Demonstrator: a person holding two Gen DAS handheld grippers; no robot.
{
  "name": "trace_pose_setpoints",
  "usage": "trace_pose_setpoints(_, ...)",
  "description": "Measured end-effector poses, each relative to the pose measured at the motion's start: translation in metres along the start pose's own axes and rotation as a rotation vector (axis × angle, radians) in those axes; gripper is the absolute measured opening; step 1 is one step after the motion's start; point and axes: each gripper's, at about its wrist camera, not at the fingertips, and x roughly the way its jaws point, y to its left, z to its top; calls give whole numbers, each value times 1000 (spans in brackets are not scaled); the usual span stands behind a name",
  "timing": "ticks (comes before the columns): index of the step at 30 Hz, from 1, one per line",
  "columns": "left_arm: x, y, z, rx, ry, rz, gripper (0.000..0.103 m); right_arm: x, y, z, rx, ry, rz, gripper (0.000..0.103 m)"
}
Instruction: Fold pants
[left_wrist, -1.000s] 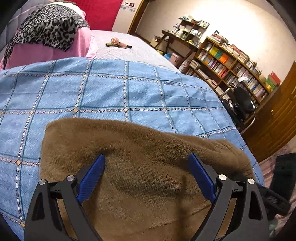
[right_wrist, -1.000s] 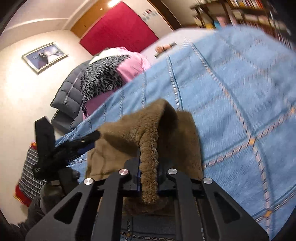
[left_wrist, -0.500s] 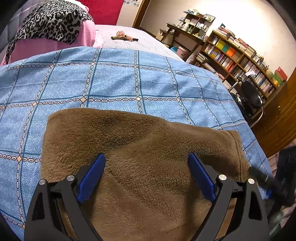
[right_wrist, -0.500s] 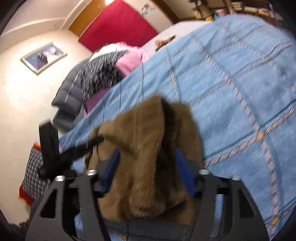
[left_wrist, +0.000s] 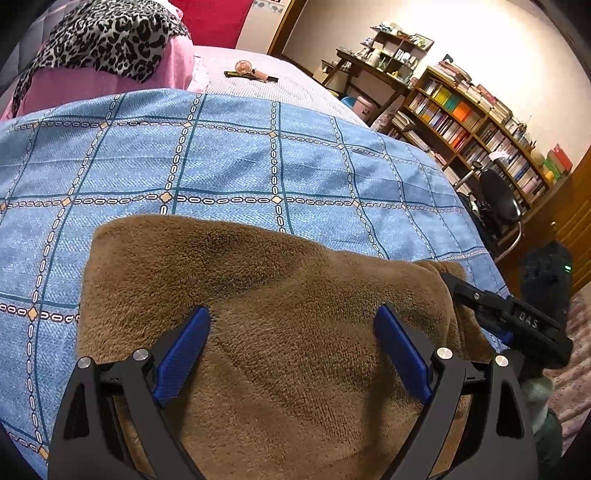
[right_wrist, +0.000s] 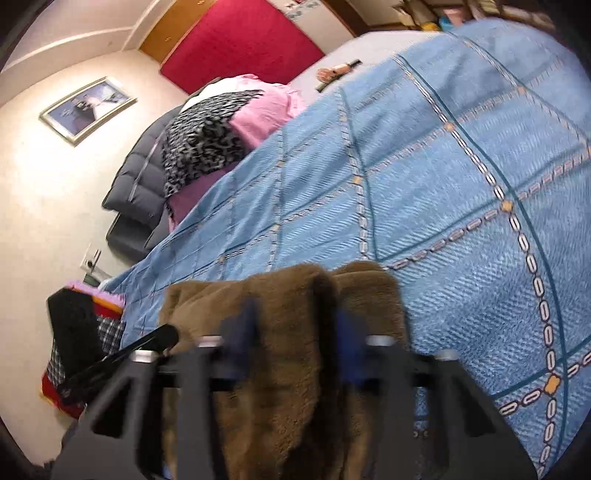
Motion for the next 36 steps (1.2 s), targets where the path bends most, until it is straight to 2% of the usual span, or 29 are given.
trace_pose_setpoints(3, -2, -3, 1, 7, -4, -12, 91, -27, 18, -2, -39, -66, -42, 13)
trace_pose_setpoints(7, -7, -18, 1, 45, -21, -50, 91, -48, 24, -4, -53, -123, -172, 13)
trace_pose_setpoints(11, 8, -31, 0, 102, -8, -11, 91, -20, 5, -9, -52, -73, -296, 13)
trace_pose_setpoints(14, 25, -31, -3, 131, 19, 41, 92, 5, -3, -16, -88, -31, -347, 24)
trace_pose_setpoints(17, 24, -28, -3, 123, 22, 31, 92, -10, -1, -16, -76, -63, -337, 33)
trace_pose_setpoints(19, 12, -22, 0, 82, 11, -7, 92, -29, 10, -17, -88, -111, -343, 35)
trace_pose_setpoints(21, -1, -15, 0, 38, -8, -31, 92, -50, 33, -23, -154, -174, -350, 35)
trace_pose_setpoints(23, -17, -9, -2, 11, -33, -41, 92, -63, 54, -37, -220, -191, -321, 35)
trace_pose_setpoints(28, -42, -4, -26, 15, -58, -15, 92, -57, 77, -77, -340, -115, -219, 35)
trace_pose_setpoints(32, -36, -5, -48, 47, -48, 51, 92, -36, 49, -91, -300, -43, -256, 35)
trace_pose_setpoints(36, -19, 3, -58, 46, -38, 77, 92, -30, 23, -96, -259, -26, -224, 34)
